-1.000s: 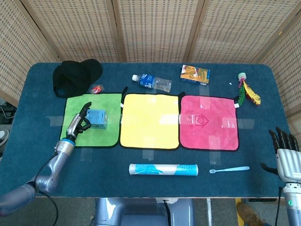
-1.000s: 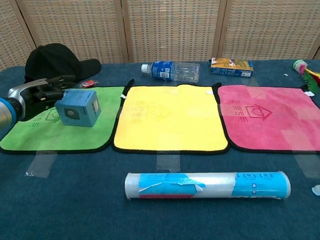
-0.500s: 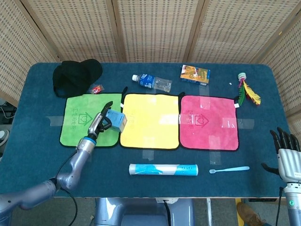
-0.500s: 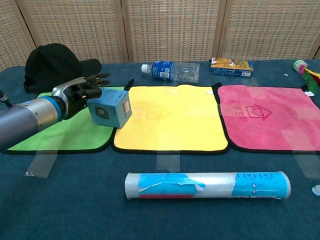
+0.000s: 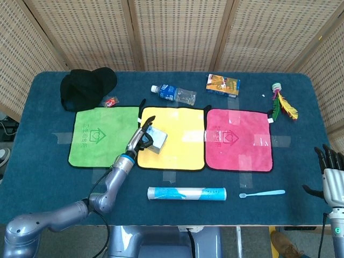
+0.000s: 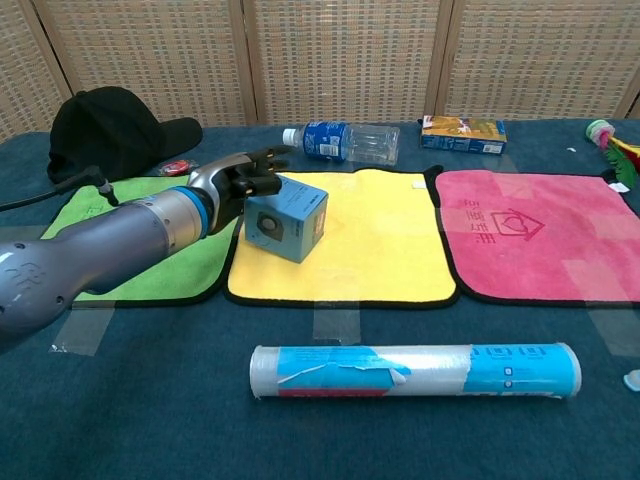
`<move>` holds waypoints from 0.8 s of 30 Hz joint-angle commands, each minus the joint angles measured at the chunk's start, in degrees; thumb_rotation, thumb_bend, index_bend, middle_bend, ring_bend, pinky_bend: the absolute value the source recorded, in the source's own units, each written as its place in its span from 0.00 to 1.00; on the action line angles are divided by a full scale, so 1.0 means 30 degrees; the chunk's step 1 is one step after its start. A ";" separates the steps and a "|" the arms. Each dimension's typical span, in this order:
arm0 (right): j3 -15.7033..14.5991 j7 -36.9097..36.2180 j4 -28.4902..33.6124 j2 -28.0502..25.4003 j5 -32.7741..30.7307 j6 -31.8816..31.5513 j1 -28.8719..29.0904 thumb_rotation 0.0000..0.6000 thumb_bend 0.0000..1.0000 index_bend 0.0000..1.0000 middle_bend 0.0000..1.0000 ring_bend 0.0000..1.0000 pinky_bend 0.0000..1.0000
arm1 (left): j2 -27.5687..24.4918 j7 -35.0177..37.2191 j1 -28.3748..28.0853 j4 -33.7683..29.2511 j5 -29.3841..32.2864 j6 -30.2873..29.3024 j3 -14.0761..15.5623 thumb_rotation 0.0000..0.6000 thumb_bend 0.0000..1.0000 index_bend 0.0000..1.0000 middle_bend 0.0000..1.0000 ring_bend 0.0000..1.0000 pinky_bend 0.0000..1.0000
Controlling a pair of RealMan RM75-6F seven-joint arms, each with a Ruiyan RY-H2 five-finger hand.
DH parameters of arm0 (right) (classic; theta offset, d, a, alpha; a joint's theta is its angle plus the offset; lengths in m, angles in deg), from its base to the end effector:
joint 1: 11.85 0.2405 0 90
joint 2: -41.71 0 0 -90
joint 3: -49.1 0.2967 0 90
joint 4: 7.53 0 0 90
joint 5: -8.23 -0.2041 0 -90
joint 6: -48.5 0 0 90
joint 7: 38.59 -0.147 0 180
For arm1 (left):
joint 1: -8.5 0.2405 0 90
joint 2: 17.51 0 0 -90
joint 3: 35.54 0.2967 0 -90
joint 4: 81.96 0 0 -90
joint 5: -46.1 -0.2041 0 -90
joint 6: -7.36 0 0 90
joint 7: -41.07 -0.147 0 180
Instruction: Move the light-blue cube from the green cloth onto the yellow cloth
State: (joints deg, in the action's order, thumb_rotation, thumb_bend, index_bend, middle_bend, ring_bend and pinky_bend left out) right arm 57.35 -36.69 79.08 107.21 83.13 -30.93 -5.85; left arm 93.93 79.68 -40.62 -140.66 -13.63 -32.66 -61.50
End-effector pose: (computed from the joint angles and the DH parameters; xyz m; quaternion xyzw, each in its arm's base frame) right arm -0.3820 -0.2119 0.1973 0.5471 -0.3988 0.3372 0.6541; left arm -0.1246 0.4205 -0.1154 -0.3975 -0.7454 -0.5118 0.1564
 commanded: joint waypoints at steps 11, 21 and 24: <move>0.0124 -0.0253 -0.0183 -0.0119 -0.0278 0.0180 0.0027 1.00 0.00 0.00 0.00 0.00 0.00 | 0.1630 -0.0655 -0.1908 0.1042 0.0490 0.0660 -0.1160 1.00 1.00 0.00 0.00 0.00 0.00; -0.0006 -0.0093 -0.0008 -0.0118 -0.0002 0.0012 -0.0001 1.00 0.00 0.00 0.00 0.00 0.00 | -0.1725 -0.1677 -0.0193 -0.2230 -0.0694 -0.0711 -0.0743 1.00 0.92 0.00 0.00 0.00 0.00; -0.0070 -0.0022 0.0087 -0.0118 0.0160 -0.0108 -0.0030 1.00 0.00 0.00 0.00 0.00 0.00 | -0.3535 -0.2786 0.0695 -0.3442 -0.1293 -0.1435 -0.0206 1.00 0.61 0.00 0.00 0.00 0.00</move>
State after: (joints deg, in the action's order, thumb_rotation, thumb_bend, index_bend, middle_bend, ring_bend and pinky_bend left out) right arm 57.19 -36.80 79.29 106.85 83.56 -31.20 -5.91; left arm 87.42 74.21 -41.04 -147.79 -15.67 -34.87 -63.61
